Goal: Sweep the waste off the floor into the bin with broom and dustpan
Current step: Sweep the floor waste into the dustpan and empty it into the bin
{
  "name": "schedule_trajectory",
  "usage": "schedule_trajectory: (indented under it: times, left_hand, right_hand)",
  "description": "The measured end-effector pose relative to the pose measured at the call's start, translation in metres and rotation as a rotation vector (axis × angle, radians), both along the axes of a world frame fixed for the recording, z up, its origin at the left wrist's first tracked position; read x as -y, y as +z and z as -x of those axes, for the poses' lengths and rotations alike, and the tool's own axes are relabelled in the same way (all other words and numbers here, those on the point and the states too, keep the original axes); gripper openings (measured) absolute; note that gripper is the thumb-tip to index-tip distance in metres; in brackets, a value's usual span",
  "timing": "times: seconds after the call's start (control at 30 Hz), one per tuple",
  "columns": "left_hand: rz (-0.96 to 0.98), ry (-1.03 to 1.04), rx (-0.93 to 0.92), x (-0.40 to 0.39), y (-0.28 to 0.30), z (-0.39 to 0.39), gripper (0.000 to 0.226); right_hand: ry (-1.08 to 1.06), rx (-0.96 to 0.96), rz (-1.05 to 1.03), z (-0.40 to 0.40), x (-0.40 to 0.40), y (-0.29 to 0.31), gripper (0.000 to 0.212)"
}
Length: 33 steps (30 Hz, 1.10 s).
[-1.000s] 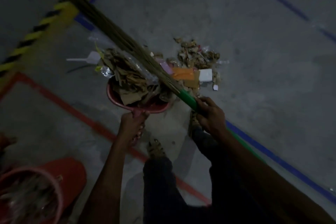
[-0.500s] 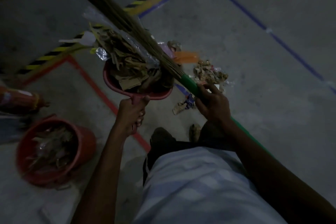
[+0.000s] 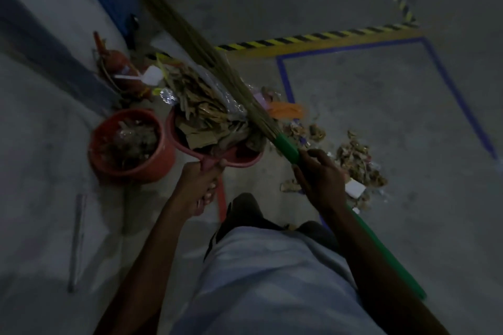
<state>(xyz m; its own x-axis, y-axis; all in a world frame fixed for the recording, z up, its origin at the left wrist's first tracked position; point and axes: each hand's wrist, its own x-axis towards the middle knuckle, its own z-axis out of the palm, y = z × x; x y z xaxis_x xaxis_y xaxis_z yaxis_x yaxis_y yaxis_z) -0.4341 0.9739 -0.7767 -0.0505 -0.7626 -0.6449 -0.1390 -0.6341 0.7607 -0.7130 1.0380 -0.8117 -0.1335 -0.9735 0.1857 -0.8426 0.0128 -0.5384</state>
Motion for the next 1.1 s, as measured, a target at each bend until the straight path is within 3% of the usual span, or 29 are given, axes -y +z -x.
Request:
schedule_trajectory:
  times: [0.33, 0.53, 1.1]
  left_hand:
    - [0.094, 0.300, 0.021, -0.072, 0.007, -0.020, 0.045]
    - [0.111, 0.412, 0.026, -0.078, 0.003, -0.044, 0.047]
    - [-0.125, 0.459, -0.020, 0.043, -0.069, -0.232, 0.047]
  right_hand:
    - [0.286, -0.019, 0.127, -0.020, 0.004, 0.011, 0.042]
    - [0.386, -0.041, 0.086, -0.046, 0.031, 0.006, 0.041]
    - [0.420, -0.186, -0.132, -0.240, 0.162, -0.044, 0.039]
